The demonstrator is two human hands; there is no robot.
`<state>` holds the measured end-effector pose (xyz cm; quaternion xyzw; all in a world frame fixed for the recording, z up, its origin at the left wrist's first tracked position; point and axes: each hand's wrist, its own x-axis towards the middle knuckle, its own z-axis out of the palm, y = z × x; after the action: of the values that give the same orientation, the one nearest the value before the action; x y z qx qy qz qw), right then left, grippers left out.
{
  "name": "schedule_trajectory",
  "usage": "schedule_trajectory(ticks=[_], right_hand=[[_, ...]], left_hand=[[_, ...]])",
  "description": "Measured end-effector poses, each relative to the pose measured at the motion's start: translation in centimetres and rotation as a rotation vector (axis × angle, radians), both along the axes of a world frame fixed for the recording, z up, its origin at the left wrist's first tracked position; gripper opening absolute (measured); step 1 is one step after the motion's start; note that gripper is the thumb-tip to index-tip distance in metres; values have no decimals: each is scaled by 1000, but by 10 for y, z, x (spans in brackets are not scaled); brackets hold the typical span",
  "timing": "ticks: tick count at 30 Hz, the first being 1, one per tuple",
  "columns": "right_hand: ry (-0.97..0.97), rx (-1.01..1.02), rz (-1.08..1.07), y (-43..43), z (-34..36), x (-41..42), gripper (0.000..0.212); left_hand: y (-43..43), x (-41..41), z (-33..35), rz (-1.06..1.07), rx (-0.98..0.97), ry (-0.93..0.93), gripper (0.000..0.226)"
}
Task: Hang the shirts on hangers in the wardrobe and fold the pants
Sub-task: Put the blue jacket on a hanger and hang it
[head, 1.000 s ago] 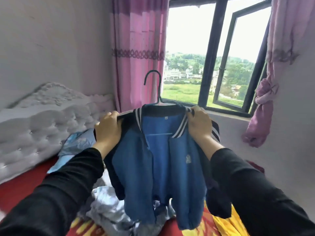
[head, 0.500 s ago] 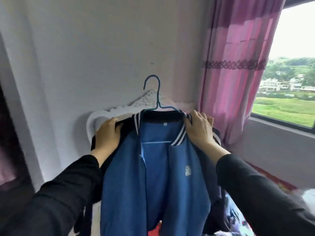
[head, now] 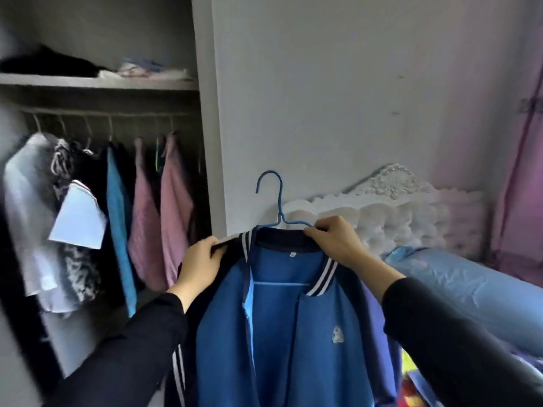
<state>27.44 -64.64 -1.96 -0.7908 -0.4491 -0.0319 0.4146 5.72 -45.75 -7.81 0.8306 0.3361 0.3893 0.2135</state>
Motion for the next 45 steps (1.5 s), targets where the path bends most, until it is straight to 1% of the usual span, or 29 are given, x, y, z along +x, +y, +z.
schedule_trajectory(ticks=[4,6,9,11,13,15,18,20,24,27,30,32,34,36,38,42,45], right_hand=[[55,46,-56,60,-12,-20,35],[79,43,-74,88,-14,-27,36],[98,47,-91,126,-14,-30,39],[103,21,-107,148,-14,-27,36],[111,-6,-129,168,-14,-23,36],[114,-14,-151,189,-13,-17,38],[87,-33,-177,222,-7,-11,33],[60,-45,-190,244,0,-9,31],[17,-53,-226,279,16,-3,32],[-4,-63,-265,294,24,0,33],[-5,-65,-327,304,27,0,28],[-13,-64,-368,311,26,-5,29],[-19,-67,-416,320,23,-11,32],[-18,-53,-468,328,21,-19,33],[-33,-27,-524,336,18,-26,31],[-73,24,-669,355,18,-47,24],[-116,61,-689,380,27,-65,23]], left_hand=[[51,-10,8,-14,-39,66,13],[73,-7,8,-39,-54,89,26],[105,-2,4,-42,-157,234,54],[130,1,3,-53,-225,330,61],[155,3,7,-80,-276,381,59],[179,4,12,-131,-303,391,54],[212,11,19,-170,-258,421,42],[234,18,21,-166,-177,489,43],[287,34,30,-78,38,674,57],[325,46,45,27,329,775,55],[359,55,60,138,609,832,60],[381,59,69,173,788,932,62],[402,64,78,199,902,1091,56],[419,66,81,255,937,1292,52],[437,60,76,318,922,1425,52],[474,33,66,330,890,1441,45],[486,18,65,291,852,1380,46]])
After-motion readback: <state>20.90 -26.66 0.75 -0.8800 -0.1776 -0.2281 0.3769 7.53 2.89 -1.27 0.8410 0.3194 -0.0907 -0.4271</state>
